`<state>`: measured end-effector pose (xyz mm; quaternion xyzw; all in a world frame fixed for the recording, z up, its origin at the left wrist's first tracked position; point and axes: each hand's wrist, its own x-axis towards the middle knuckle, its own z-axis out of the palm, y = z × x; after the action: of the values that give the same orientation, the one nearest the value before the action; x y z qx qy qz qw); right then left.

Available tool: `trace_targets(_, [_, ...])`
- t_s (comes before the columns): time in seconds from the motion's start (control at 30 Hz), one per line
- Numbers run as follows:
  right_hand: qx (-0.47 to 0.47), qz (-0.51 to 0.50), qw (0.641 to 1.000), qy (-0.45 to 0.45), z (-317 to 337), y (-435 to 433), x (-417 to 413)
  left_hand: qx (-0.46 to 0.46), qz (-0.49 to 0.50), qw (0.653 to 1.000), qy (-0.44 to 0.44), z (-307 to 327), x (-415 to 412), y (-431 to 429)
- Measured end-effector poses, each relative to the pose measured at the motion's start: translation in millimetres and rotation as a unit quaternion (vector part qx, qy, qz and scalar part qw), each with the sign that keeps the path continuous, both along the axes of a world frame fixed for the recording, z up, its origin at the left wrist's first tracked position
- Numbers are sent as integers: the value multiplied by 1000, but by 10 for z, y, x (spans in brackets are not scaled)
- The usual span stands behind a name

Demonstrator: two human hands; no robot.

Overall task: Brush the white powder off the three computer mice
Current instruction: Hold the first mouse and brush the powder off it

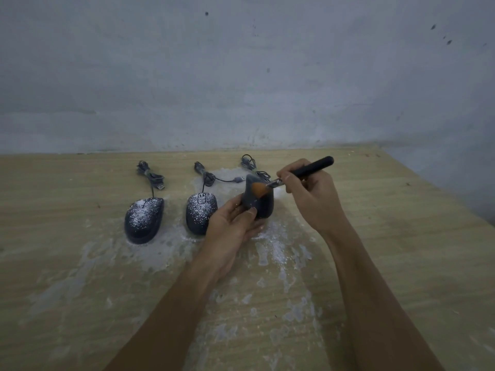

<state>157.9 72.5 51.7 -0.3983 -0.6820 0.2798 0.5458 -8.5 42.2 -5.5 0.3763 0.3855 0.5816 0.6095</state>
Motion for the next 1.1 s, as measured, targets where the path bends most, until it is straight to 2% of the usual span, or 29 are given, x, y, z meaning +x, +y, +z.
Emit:
trace_targets(0.13, [-5, -6, 994, -108, -62, -9, -39, 34, 10, 998, 43, -31, 12, 5])
trace_targets(0.23, [50, -64, 992, -97, -44, -12, -113, 37, 52, 993, 94, -50, 17, 13])
trace_targets(0.33, [63, -63, 994, -57, 4, -33, -122, 47, 51, 989, 134, -57, 41, -8])
trace_targets(0.47, [31, -69, 989, -129, -61, -8, -99, 60, 67, 979, 184, -43, 56, -31])
trace_targets(0.53, [54, -105, 983, -142, -64, 8, -122, 64, 80, 976, 193, -33, 58, -35])
trace_targets(0.67, [75, -130, 987, -61, -1, 5, -136, 65, 87, 972, 206, -39, 72, -43])
trace_targets(0.8, [21, -121, 985, -120, -39, 67, -148, 68, 92, 967, 226, -59, 72, -34])
trace_targets(0.97, [81, -154, 982, -73, 35, 86, -214, 67, 91, 966, 232, -45, 86, -52])
trace_targets(1.1, [87, -138, 973, -165, 5, 90, -198, 66, 92, 968, 224, -24, 103, -61])
